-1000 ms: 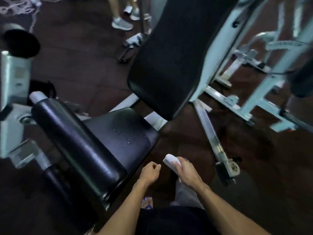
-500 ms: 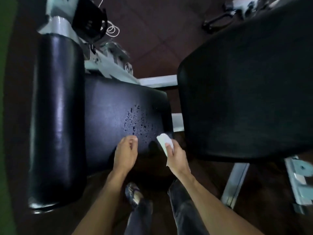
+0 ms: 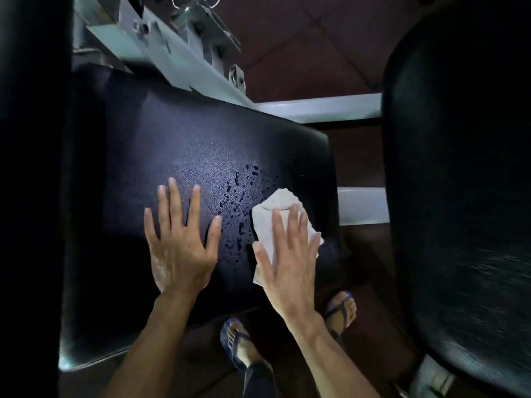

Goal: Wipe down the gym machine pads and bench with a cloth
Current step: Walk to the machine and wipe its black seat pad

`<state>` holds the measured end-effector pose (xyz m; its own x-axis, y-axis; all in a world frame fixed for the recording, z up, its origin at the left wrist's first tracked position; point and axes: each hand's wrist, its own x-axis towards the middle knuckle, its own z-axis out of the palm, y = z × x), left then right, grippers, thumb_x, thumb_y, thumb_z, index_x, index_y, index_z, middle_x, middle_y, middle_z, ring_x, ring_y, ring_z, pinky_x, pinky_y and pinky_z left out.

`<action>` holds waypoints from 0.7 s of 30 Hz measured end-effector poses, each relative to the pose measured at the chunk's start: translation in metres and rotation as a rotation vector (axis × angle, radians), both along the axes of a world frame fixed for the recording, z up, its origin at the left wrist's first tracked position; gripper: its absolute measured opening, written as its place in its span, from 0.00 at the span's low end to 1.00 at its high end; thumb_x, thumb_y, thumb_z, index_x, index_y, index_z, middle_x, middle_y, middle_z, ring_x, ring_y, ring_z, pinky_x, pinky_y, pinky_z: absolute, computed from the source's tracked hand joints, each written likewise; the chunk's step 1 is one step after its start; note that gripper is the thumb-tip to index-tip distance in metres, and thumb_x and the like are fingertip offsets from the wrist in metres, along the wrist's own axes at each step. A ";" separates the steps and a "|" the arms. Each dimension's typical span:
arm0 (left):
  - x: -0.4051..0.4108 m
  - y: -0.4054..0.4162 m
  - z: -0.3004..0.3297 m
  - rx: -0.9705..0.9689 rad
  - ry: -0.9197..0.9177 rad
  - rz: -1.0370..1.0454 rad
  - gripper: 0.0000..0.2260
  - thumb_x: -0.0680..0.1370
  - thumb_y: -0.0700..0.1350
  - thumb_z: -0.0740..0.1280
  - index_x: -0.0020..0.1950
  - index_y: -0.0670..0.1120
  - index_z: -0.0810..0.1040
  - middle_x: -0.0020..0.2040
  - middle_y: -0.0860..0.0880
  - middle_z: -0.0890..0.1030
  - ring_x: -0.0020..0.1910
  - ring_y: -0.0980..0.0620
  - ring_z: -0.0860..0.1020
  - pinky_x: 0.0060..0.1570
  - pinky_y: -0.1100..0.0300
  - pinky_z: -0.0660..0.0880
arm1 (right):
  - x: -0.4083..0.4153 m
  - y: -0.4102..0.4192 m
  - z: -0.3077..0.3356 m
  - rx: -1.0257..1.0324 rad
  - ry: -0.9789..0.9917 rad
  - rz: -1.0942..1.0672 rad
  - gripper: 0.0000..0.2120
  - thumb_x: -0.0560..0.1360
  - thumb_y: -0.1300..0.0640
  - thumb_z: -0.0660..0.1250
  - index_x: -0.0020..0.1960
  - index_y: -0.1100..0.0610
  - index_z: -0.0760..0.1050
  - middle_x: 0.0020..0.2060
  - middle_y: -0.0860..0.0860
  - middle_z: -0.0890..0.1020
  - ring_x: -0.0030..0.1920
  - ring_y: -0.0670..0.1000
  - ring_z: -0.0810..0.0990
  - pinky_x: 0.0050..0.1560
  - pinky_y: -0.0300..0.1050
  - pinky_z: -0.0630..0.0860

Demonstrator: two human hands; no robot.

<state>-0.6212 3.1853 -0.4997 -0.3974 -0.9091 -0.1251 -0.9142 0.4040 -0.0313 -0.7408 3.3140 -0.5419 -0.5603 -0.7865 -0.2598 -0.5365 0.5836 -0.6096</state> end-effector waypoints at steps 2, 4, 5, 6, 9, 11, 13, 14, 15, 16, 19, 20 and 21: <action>-0.003 0.000 -0.005 -0.021 -0.027 0.001 0.29 0.81 0.61 0.49 0.81 0.52 0.54 0.82 0.46 0.48 0.81 0.47 0.48 0.78 0.44 0.47 | -0.007 -0.011 -0.007 0.010 0.073 -0.016 0.33 0.81 0.33 0.44 0.81 0.45 0.48 0.82 0.51 0.43 0.81 0.53 0.38 0.79 0.59 0.38; -0.003 0.000 -0.007 -0.038 -0.043 0.003 0.29 0.81 0.61 0.49 0.81 0.52 0.54 0.82 0.46 0.48 0.81 0.47 0.48 0.78 0.44 0.47 | -0.006 -0.022 -0.011 -0.004 0.105 -0.080 0.32 0.81 0.34 0.47 0.81 0.46 0.52 0.82 0.52 0.47 0.82 0.54 0.41 0.80 0.58 0.41; -0.003 -0.001 -0.008 -0.047 -0.047 0.000 0.29 0.81 0.60 0.48 0.81 0.52 0.54 0.82 0.46 0.47 0.81 0.47 0.48 0.78 0.44 0.47 | -0.004 -0.024 -0.013 -0.011 0.106 -0.109 0.31 0.81 0.35 0.47 0.81 0.46 0.53 0.82 0.52 0.49 0.82 0.54 0.43 0.80 0.57 0.43; -0.003 -0.001 -0.010 -0.052 -0.054 0.000 0.29 0.81 0.60 0.48 0.81 0.52 0.54 0.82 0.46 0.47 0.81 0.47 0.48 0.78 0.43 0.47 | -0.002 -0.022 -0.015 -0.020 0.101 -0.118 0.31 0.81 0.35 0.47 0.81 0.46 0.53 0.82 0.52 0.50 0.82 0.54 0.43 0.80 0.57 0.46; -0.002 0.000 -0.009 -0.043 -0.046 0.002 0.29 0.81 0.60 0.48 0.81 0.52 0.53 0.82 0.46 0.47 0.81 0.47 0.47 0.78 0.42 0.48 | -0.006 0.000 -0.018 -0.051 0.111 -0.048 0.30 0.82 0.36 0.48 0.81 0.46 0.54 0.82 0.51 0.51 0.82 0.54 0.46 0.79 0.60 0.56; -0.003 -0.001 -0.008 -0.037 -0.031 0.004 0.29 0.81 0.60 0.48 0.81 0.51 0.54 0.82 0.46 0.47 0.81 0.46 0.47 0.77 0.42 0.48 | -0.021 0.008 -0.022 -0.031 0.100 -0.074 0.30 0.81 0.37 0.49 0.80 0.46 0.55 0.82 0.50 0.51 0.82 0.53 0.46 0.78 0.59 0.58; -0.003 -0.001 -0.008 -0.037 -0.013 0.010 0.29 0.81 0.60 0.48 0.81 0.51 0.54 0.82 0.46 0.47 0.81 0.46 0.47 0.77 0.42 0.47 | -0.043 -0.002 -0.027 0.003 0.075 -0.193 0.30 0.81 0.37 0.50 0.80 0.46 0.57 0.82 0.49 0.52 0.82 0.53 0.47 0.79 0.57 0.56; -0.004 0.000 -0.008 -0.041 -0.003 0.012 0.29 0.81 0.60 0.48 0.81 0.51 0.54 0.82 0.46 0.47 0.81 0.46 0.48 0.77 0.43 0.47 | -0.055 -0.014 -0.029 0.011 0.091 -0.257 0.30 0.80 0.37 0.50 0.80 0.47 0.59 0.81 0.50 0.55 0.81 0.55 0.50 0.79 0.57 0.56; -0.005 0.000 -0.009 -0.049 -0.003 0.012 0.29 0.81 0.60 0.49 0.81 0.52 0.54 0.82 0.46 0.48 0.81 0.46 0.48 0.77 0.43 0.47 | -0.067 -0.034 -0.031 0.011 0.123 -0.312 0.31 0.80 0.37 0.50 0.79 0.50 0.61 0.80 0.53 0.58 0.80 0.58 0.53 0.78 0.58 0.57; -0.004 0.000 -0.010 -0.064 -0.009 0.009 0.28 0.82 0.60 0.49 0.81 0.52 0.54 0.82 0.46 0.48 0.81 0.46 0.48 0.77 0.43 0.47 | -0.078 -0.061 -0.033 0.000 0.151 -0.364 0.32 0.79 0.37 0.50 0.78 0.52 0.64 0.79 0.55 0.62 0.79 0.61 0.57 0.77 0.58 0.59; -0.003 0.001 -0.012 -0.109 -0.011 -0.006 0.27 0.83 0.59 0.48 0.81 0.52 0.54 0.82 0.45 0.49 0.81 0.46 0.49 0.78 0.44 0.47 | -0.079 -0.137 -0.023 -0.067 0.203 -0.397 0.33 0.77 0.35 0.52 0.74 0.53 0.71 0.75 0.57 0.69 0.75 0.62 0.66 0.74 0.59 0.63; -0.003 0.000 -0.012 -0.124 -0.011 -0.012 0.26 0.84 0.59 0.48 0.81 0.52 0.54 0.82 0.45 0.50 0.81 0.45 0.50 0.78 0.44 0.48 | -0.066 -0.148 -0.018 -0.108 0.225 -0.337 0.32 0.78 0.36 0.54 0.74 0.53 0.70 0.75 0.56 0.69 0.75 0.62 0.66 0.74 0.59 0.63; -0.003 0.000 -0.012 -0.137 -0.012 -0.017 0.26 0.84 0.58 0.48 0.81 0.52 0.54 0.82 0.45 0.50 0.81 0.45 0.51 0.78 0.44 0.49 | -0.050 -0.146 -0.014 -0.155 0.235 -0.256 0.31 0.79 0.37 0.56 0.75 0.53 0.70 0.76 0.56 0.68 0.75 0.61 0.65 0.75 0.58 0.62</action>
<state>-0.6239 3.1854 -0.5121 -0.4125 -0.9110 -0.0049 -0.9064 0.4109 -0.0980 -0.7910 3.1678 -0.5554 -0.7742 -0.6329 0.0105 -0.5209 0.6276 -0.5786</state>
